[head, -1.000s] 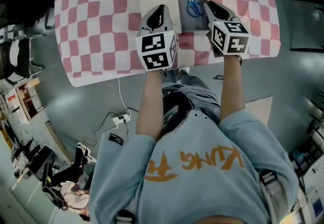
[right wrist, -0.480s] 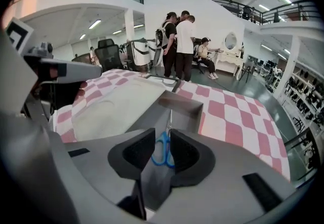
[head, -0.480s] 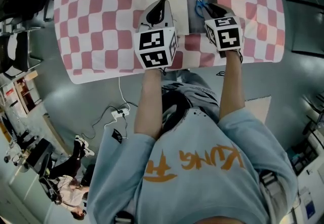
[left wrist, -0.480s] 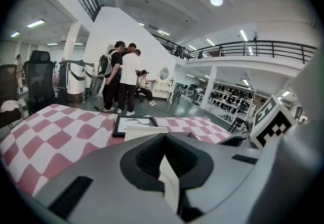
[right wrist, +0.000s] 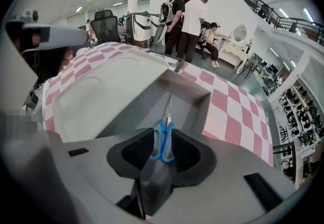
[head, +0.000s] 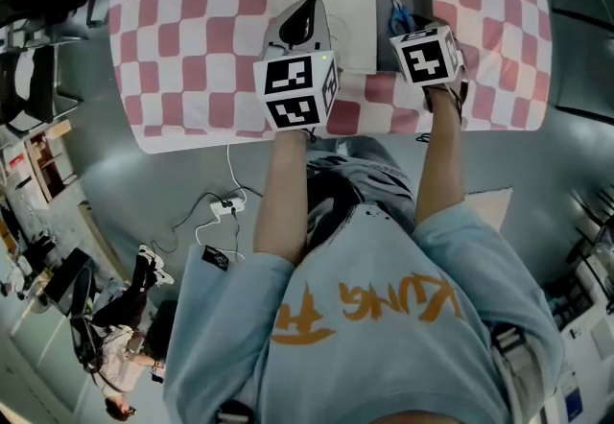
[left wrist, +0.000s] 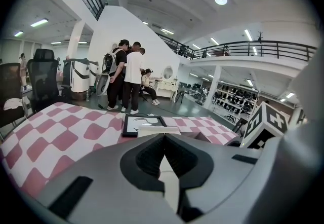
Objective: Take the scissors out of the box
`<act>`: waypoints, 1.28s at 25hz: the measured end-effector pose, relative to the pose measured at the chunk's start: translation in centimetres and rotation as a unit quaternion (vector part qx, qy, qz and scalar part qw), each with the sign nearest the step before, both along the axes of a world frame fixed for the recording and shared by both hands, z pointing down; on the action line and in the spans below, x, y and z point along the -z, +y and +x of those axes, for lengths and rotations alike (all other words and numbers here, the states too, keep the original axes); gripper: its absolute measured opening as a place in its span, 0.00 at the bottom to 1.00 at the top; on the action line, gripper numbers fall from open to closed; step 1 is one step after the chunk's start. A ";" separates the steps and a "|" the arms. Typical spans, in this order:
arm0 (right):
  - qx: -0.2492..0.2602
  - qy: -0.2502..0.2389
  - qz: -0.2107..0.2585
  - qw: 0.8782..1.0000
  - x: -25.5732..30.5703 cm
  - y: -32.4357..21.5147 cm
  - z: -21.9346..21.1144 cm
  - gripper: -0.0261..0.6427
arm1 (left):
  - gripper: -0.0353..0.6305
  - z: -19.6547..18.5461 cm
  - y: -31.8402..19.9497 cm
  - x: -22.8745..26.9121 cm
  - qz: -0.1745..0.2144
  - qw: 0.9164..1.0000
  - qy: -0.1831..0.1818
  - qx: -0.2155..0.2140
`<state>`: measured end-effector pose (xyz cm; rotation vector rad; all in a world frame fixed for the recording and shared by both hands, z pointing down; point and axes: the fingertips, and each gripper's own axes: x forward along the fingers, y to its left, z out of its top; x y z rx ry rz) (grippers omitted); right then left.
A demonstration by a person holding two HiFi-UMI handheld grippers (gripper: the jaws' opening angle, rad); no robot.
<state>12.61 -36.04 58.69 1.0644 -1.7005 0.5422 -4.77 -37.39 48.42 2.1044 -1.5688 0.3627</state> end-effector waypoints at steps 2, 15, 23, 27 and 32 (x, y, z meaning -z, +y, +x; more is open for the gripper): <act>0.006 0.011 0.000 1.000 -0.3 -0.4 -0.3 0.20 | 0.08 -0.6 -0.2 -0.2 -0.002 1.000 0.001 0.003; -0.003 0.092 -0.078 0.993 -2.8 -0.5 0.2 0.20 | 0.08 -2.6 -1.8 -0.7 -0.008 1.000 0.007 0.014; 0.003 0.132 -0.115 0.985 -3.6 -0.2 0.5 0.20 | 0.08 -2.9 -2.6 -0.7 -0.009 1.000 0.007 0.012; 0.012 0.155 -0.140 0.978 -4.1 0.0 0.5 0.19 | 0.08 -3.1 -3.1 -0.6 -0.007 1.000 0.006 0.011; 0.010 0.148 -0.162 0.976 -4.2 0.2 0.5 0.19 | 0.08 -3.1 -3.4 -0.4 -0.005 1.000 0.008 0.008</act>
